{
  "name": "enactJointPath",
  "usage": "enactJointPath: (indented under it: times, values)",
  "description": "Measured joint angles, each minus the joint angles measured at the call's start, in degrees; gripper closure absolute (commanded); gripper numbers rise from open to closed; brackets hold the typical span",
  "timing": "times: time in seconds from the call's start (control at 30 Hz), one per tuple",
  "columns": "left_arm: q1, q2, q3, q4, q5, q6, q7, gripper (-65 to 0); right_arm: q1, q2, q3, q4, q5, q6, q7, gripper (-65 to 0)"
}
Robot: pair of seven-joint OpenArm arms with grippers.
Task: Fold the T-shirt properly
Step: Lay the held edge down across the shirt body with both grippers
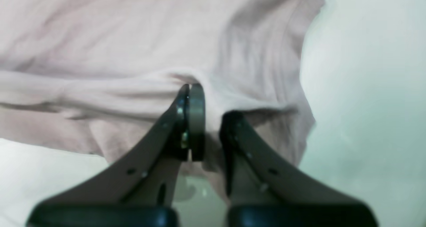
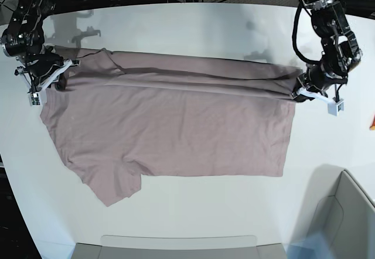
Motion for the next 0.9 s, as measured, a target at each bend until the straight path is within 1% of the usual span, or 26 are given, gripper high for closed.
enactJointPath:
  times: [0.13,0.2,0.33,0.4,0.53,0.6,0.7,0.77,0.8,0.83,0.87,0.9]
  values:
    - [-2.5,0.0,0.3,-2.2,0.2,0.0,-0.1,0.0,3.6,-0.2,-2.1,-2.8,-2.6,0.0,0.8,0.0]
    - [-4.1,-0.4,2.6,-3.8,1.4,0.1,-0.5,0.0,4.7,-0.1,-2.2,-5.4,-2.6,0.0,0.9,0.0]
    - [-7.3,0.0,6.0,-6.8,8.6,0.0,-0.6,0.0,7.3,-0.1,-2.3,-9.7,-3.5,0.0,0.4,0.0]
    - [-8.8,0.0,6.6,-7.4,11.0,-0.1,-0.6,0.0,8.4,0.2,-2.3,-10.8,-3.3,0.0,0.5,0.0]
    - [-10.5,0.0,7.1,-7.4,12.7,0.0,-0.9,0.0,10.0,0.7,-2.3,-12.5,-2.9,0.0,0.5,0.0]
    - [-11.0,0.0,7.5,-7.4,12.6,0.0,-1.0,0.0,11.2,1.0,-2.3,-13.9,-3.0,0.0,0.4,0.0]
    - [-11.1,0.0,7.8,-8.3,12.5,-0.1,-3.3,0.0,12.9,1.0,-2.3,-16.0,-3.2,0.0,0.6,0.0]
    - [-11.5,-0.2,9.1,-10.6,12.7,0.0,-3.8,0.0,13.2,1.0,-2.3,-16.7,-3.2,0.0,0.7,0.0]
    - [-11.6,-0.2,9.3,-11.8,12.7,0.0,-3.9,0.0,13.3,1.0,-2.3,-16.8,-3.3,0.0,0.7,-0.7]
    - [-11.5,-0.1,9.3,-12.4,12.7,0.0,-3.9,0.0,13.3,0.9,-2.3,-16.8,-3.2,0.0,0.7,-4.5]
    - [-11.5,0.0,9.3,-12.7,12.7,0.0,-3.8,-1.8,13.3,1.0,-2.3,-16.8,-3.1,0.0,0.7,-8.9]
    - [-11.4,0.0,9.3,-12.7,12.7,0.0,-4.0,-5.6,13.3,1.0,-2.3,-16.8,-3.1,0.0,0.7,-13.2]
